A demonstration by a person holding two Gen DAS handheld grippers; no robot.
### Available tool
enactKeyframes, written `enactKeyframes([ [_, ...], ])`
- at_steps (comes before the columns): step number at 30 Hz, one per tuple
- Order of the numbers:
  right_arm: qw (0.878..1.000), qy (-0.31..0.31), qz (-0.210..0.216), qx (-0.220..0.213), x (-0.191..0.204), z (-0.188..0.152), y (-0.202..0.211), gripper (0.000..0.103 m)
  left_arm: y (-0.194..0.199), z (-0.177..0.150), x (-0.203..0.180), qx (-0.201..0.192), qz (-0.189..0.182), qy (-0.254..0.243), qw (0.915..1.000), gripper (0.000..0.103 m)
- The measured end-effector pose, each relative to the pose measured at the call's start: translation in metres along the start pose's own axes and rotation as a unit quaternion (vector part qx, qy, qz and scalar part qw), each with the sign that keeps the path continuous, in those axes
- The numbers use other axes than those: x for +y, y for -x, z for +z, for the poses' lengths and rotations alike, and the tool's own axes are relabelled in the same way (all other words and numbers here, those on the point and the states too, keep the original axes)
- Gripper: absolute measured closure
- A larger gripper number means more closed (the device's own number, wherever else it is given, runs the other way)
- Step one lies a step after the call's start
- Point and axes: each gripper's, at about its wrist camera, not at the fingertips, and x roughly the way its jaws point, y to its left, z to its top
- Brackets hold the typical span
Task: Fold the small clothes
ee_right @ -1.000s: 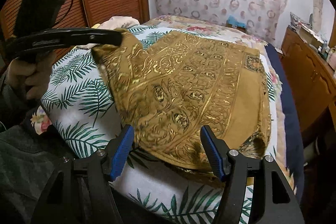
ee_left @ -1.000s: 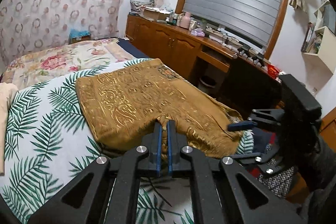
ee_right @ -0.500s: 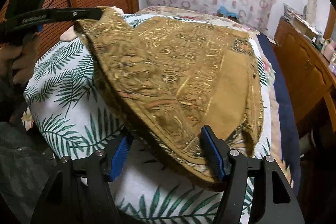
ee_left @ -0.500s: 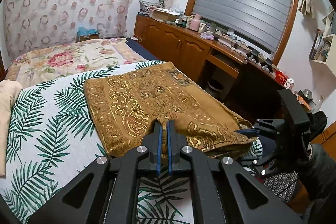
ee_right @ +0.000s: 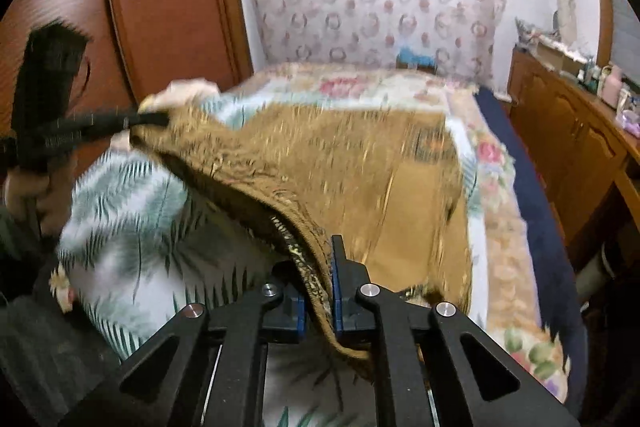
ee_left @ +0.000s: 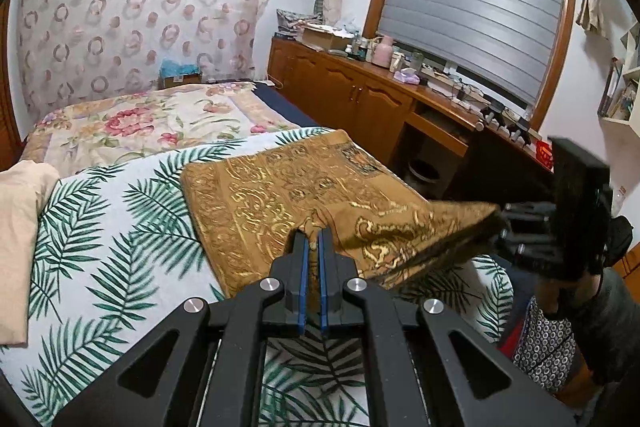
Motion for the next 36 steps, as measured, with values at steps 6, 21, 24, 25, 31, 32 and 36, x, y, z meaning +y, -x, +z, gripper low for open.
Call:
enactKeyframes([
  [6, 0.999, 0.014, -0.007, -0.040, -0.002, 0.043, -0.020, 0.095, -0.008, 0.014, 0.022, -0.002, 0.012, 0.008, 0.9999, 0.098],
  [21, 0.999, 0.046, 0.004, -0.027, -0.025, 0.102, -0.128, 0.095, -0.065, 0.051, 0.080, 0.030, 0.046, 0.016, 0.9984, 0.098],
  [24, 0.999, 0.039, 0.007, -0.013, -0.037, 0.111, -0.151, 0.095, -0.079, 0.054, 0.086, 0.042, 0.047, 0.016, 0.9979, 0.098],
  [25, 0.999, 0.038, 0.007, -0.007, -0.041, 0.111, -0.159, 0.095, -0.085, 0.054, 0.089, 0.047, 0.048, 0.016, 0.9976, 0.098],
  [31, 0.999, 0.029, 0.014, 0.021, -0.050, 0.119, -0.189, 0.095, -0.099, 0.051, 0.091, 0.072, 0.057, 0.007, 0.9957, 0.097],
  [32, 0.999, 0.028, 0.014, 0.025, -0.051, 0.121, -0.192, 0.095, -0.100, 0.050, 0.091, 0.075, 0.058, 0.004, 0.9955, 0.096],
  [36, 0.999, 0.027, 0.014, 0.029, -0.052, 0.130, -0.195, 0.095, -0.099, 0.050, 0.090, 0.079, 0.048, -0.001, 0.9957, 0.072],
])
